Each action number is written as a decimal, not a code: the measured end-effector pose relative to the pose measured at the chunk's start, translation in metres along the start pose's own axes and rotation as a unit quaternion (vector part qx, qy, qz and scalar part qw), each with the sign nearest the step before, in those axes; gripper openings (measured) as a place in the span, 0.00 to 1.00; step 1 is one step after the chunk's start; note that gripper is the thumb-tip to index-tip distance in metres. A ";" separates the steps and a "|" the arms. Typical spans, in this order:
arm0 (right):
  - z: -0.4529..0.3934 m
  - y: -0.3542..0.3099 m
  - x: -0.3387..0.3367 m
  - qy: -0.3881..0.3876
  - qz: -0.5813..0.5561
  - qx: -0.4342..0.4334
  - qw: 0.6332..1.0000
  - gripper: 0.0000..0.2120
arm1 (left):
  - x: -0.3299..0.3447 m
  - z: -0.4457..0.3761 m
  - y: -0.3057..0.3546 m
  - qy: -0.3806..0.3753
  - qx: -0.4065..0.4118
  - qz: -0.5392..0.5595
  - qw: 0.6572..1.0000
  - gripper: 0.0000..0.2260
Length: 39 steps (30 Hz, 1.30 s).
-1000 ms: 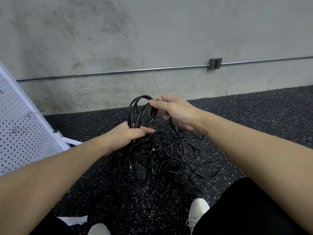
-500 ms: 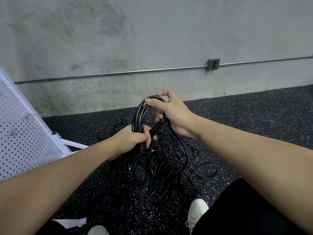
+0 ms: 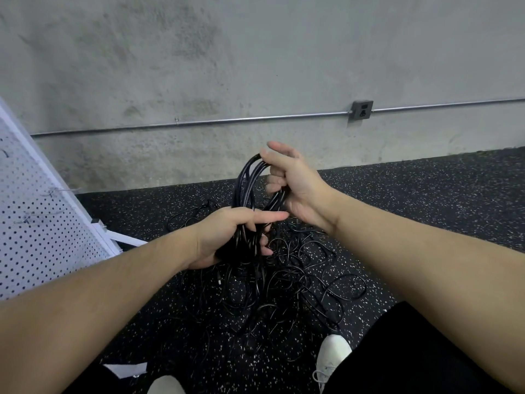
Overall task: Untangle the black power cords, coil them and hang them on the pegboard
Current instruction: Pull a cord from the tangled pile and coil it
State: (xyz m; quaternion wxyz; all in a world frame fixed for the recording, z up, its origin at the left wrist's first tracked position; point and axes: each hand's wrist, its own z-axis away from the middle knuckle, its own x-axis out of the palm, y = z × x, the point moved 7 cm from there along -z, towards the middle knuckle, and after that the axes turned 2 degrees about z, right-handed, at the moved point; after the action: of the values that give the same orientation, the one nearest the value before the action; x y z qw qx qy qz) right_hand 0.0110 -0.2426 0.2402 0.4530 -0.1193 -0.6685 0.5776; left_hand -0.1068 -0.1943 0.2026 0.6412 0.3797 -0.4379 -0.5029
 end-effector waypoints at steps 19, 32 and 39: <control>0.047 0.078 0.012 -0.322 0.416 0.260 0.810 0.03 | -0.062 -0.016 0.020 0.199 0.165 0.158 0.953 0.16; 0.032 0.023 -0.012 -0.283 0.542 0.087 0.787 0.09 | -0.115 0.007 0.006 0.312 0.056 -0.176 0.932 0.18; 0.017 -0.008 -0.007 -0.107 0.413 -0.072 0.902 0.05 | -0.077 -0.002 0.005 0.225 0.046 -0.221 0.948 0.35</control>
State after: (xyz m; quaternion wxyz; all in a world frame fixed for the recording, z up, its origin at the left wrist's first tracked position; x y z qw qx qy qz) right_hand 0.0052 -0.2617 0.2456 0.0894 -0.3543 -0.6437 0.6724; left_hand -0.1122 -0.1179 0.1930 0.5778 0.5993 -0.2104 -0.5126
